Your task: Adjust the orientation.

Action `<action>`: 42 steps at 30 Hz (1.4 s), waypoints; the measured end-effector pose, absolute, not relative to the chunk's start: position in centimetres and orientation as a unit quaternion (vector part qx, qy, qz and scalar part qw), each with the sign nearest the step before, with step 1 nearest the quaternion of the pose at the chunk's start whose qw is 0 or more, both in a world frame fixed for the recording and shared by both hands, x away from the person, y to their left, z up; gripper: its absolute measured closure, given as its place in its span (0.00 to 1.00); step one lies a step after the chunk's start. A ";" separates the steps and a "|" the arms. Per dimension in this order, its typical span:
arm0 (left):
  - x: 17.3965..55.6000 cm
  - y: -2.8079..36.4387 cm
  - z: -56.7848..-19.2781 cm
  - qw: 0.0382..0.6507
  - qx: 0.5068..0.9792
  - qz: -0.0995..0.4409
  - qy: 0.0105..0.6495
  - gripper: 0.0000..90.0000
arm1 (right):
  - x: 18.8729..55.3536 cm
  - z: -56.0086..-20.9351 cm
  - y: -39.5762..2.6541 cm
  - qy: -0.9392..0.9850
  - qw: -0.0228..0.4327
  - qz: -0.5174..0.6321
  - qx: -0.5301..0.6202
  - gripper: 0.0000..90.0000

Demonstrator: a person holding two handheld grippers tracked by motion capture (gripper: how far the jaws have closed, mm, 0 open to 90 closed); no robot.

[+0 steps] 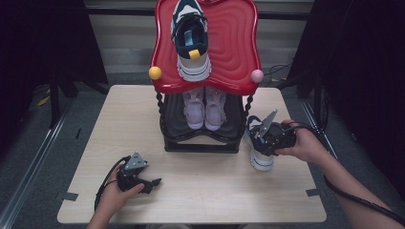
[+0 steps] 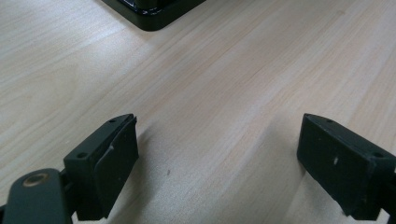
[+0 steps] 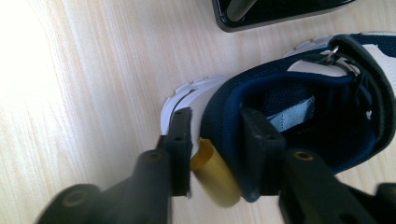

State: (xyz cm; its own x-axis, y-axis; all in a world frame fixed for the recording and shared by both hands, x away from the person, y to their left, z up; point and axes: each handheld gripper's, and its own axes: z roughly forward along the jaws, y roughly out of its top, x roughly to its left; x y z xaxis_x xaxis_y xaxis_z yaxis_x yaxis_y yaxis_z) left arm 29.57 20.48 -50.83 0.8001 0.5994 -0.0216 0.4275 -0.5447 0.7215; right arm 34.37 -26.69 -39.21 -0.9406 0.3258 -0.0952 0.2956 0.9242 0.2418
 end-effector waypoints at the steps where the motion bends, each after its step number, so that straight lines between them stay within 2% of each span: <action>1: 29.6 20.5 -50.8 0.376 0.871 0.114 0.295 0.13 | 34.3 -39.2 -26.7 0.979 0.068 0.108 0.159 0.80; 11: 29.7 20.4 -50.8 0.372 0.874 0.115 0.291 0.12 | 33.1 -38.3 -26.3 0.974 0.068 0.113 0.182 0.87; 21: 29.7 20.4 -50.8 0.371 0.874 0.115 0.291 0.12 | 28.8 -38.1 -25.0 0.976 0.020 0.125 0.176 0.86; 27: 29.6 20.4 -50.9 0.374 0.873 0.113 0.292 0.12 | 28.0 -38.5 -24.3 0.980 0.005 0.125 0.156 0.85; 31: 29.6 20.4 -50.9 0.374 0.873 0.113 0.292 0.12 | 28.1 -38.6 -24.1 0.981 -0.005 0.120 0.152 0.82; 33: 29.6 20.4 -50.8 0.374 0.873 0.113 0.292 0.12 | 28.2 -38.5 -24.0 0.983 -0.012 0.110 0.148 0.74; 35: 29.6 20.4 -50.9 0.375 0.872 0.113 0.293 0.12 | 28.3 -38.5 -23.8 0.985 -0.013 0.098 0.141 0.71; 38: 29.6 20.4 -50.9 0.376 0.872 0.114 0.293 0.12 | 28.3 -38.6 -23.5 0.987 -0.008 0.079 0.138 0.62; 42: 29.6 20.4 -50.9 0.376 0.872 0.114 0.293 0.12 | 28.2 -38.9 -23.5 0.990 -0.017 0.059 0.127 0.59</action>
